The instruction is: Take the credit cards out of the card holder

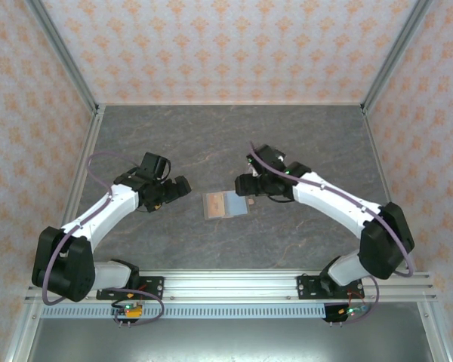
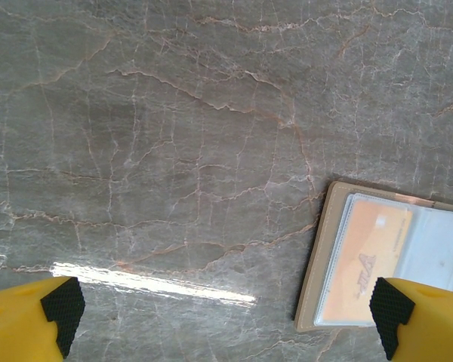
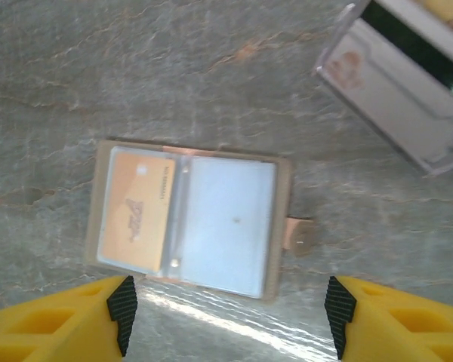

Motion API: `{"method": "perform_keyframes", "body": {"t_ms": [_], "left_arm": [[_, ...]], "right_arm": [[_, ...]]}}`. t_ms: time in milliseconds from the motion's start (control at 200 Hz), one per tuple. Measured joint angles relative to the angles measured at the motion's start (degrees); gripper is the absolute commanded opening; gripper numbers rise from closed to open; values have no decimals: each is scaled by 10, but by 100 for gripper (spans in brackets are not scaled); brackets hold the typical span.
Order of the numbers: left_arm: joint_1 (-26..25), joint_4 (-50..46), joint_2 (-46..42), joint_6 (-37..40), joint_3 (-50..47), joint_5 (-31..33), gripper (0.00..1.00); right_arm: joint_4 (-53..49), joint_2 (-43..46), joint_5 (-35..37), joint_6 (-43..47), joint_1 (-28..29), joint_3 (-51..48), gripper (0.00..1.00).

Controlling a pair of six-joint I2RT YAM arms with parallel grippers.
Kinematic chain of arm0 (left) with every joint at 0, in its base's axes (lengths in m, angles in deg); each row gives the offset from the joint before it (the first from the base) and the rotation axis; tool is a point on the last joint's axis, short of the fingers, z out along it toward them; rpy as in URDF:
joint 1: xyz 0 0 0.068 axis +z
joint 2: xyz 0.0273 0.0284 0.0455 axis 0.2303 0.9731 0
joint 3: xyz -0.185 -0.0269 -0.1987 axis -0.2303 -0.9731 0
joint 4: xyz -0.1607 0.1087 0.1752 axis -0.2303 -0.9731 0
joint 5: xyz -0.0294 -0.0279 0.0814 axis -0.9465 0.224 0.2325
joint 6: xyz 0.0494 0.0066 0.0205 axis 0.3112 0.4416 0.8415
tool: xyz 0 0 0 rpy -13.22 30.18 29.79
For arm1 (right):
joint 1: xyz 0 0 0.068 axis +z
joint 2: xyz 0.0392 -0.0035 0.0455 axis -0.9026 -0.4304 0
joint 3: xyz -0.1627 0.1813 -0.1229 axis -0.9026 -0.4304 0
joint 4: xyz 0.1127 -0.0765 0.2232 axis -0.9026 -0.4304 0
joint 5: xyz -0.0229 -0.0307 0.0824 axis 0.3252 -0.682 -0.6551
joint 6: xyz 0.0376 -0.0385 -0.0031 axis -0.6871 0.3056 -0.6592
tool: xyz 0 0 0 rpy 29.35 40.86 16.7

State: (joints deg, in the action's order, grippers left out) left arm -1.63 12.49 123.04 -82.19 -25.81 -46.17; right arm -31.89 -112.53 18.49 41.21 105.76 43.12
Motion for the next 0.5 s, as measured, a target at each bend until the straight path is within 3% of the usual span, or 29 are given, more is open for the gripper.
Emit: {"method": "perform_keyframes", "body": {"t_ms": [305, 500], "left_arm": [[0, 4, 1, 0, 0, -23, 100], [0, 9, 6, -1, 0, -35, 100]], "right_arm": [[95, -120, -44, -118, 28, 0, 49], [131, -170, -67, -150, 33, 5, 48]]}}
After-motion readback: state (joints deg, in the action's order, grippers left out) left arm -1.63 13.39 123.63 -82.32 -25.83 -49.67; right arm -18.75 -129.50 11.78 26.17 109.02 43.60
